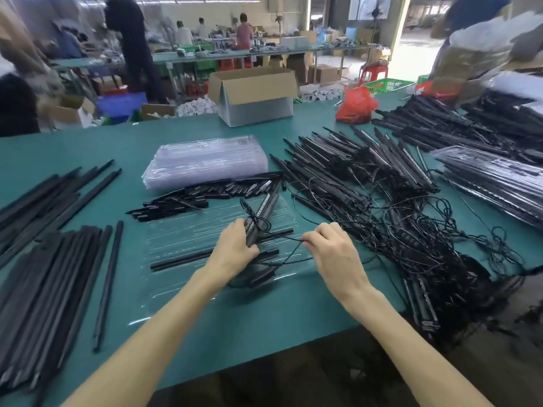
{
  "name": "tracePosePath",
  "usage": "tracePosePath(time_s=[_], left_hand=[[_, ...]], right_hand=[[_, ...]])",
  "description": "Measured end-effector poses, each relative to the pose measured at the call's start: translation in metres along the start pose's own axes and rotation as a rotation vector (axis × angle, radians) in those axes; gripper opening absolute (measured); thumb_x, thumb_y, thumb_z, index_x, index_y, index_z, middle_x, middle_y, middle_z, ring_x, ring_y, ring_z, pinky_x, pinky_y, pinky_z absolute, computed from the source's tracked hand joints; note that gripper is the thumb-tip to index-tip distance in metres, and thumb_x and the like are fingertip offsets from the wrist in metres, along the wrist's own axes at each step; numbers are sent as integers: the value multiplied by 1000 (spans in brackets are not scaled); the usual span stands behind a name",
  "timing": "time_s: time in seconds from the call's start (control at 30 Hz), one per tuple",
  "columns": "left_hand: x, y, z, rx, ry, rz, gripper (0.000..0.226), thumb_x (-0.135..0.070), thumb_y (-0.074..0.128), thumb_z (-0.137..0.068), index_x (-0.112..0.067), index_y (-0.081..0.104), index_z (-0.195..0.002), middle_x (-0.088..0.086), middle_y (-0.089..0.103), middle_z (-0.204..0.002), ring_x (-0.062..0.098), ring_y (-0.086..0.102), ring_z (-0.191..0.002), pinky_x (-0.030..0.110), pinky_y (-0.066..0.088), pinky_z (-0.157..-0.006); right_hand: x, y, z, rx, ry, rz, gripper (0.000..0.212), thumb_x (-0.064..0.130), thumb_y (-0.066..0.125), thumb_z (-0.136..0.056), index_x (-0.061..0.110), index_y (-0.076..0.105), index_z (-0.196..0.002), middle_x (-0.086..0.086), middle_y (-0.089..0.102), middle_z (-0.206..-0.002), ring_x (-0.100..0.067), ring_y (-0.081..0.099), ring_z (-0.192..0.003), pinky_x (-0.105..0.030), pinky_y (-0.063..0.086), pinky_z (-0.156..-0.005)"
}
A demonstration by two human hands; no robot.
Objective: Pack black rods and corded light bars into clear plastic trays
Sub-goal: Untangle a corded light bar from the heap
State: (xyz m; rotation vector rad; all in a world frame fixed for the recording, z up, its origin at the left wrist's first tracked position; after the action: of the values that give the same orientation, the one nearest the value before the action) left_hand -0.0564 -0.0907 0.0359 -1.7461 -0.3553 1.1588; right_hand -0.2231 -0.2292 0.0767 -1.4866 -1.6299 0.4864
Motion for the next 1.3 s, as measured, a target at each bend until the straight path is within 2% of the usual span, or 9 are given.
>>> tracePosePath(time_s=[0.13,0.23,0.37,0.57,0.67,0.83,0.97,1.13,1.3], left_hand=[[7,-12,5,-30,-54,233,49,-11,69,-83,-11,51,-129,2,62,-110,21,61,-97,27,45,-81],[13,-31,6,-65,-84,399,47,-8,72,-83,-10,55,-127,5,66,-113,18,64,-95,33,55,-86],[14,-70,12,-102,-39,509,42,-5,74,-83,-11,60,-122,2,68,-110,16,70,-80,22,51,-57],[18,-112,18,-192,34,565,36,2,72,-81,-13,66,-113,8,74,-87,3,61,-58,23,47,-52],[29,-117,20,-203,30,585,39,1,73,-81,-16,65,-115,8,75,-92,3,62,-62,20,48,-53],[41,-104,24,-183,7,575,45,-2,75,-81,-15,63,-123,0,71,-111,16,72,-92,19,52,-60],[54,-109,23,-257,-72,708,42,-9,80,-82,-18,63,-120,2,71,-111,8,67,-65,21,51,-54],[56,-101,20,-184,-127,950,30,-15,78,-86,-16,63,-113,11,75,-106,23,75,-79,27,55,-56],[55,-90,20,-140,-240,1107,38,-10,78,-85,-5,62,-119,8,78,-94,22,76,-83,23,56,-58]], right_hand=[[17,8,-6,31,-25,-68,12,10,67,-95,5,73,-105,-2,61,-89,-21,53,-89,-34,51,-79],[21,19,-9,60,1,-138,16,15,64,-98,8,72,-110,1,61,-94,-18,52,-95,-31,50,-82],[25,33,-7,148,14,-214,29,25,62,-99,17,64,-127,7,59,-104,-10,50,-104,-26,47,-93],[28,37,-5,159,-22,-148,54,13,66,-95,10,44,-145,3,57,-111,-13,55,-100,-33,49,-96],[26,34,-2,134,-20,-126,51,11,64,-96,9,46,-143,1,60,-111,-14,58,-99,-34,50,-96],[17,28,2,97,-1,-121,56,7,63,-95,7,43,-147,0,63,-118,-14,59,-110,-34,44,-106],[-3,25,5,94,64,-113,58,7,61,-96,10,39,-149,4,65,-116,-14,58,-109,-35,43,-107],[-32,21,13,118,157,-162,60,9,59,-98,18,34,-152,8,61,-123,-12,54,-116,-37,44,-105],[-36,22,16,182,153,-229,76,14,57,-99,31,14,-159,11,57,-131,-8,52,-118,-24,37,-98]])
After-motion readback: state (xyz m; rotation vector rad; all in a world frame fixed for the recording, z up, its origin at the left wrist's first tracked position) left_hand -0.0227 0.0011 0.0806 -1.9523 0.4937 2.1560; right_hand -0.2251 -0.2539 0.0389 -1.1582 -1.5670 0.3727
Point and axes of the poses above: each hand's wrist, its own z-axis away from the middle knuckle, its own y-axis out of the palm, x = y × z, the point moved 7 cm from there along -z, towards the middle knuckle
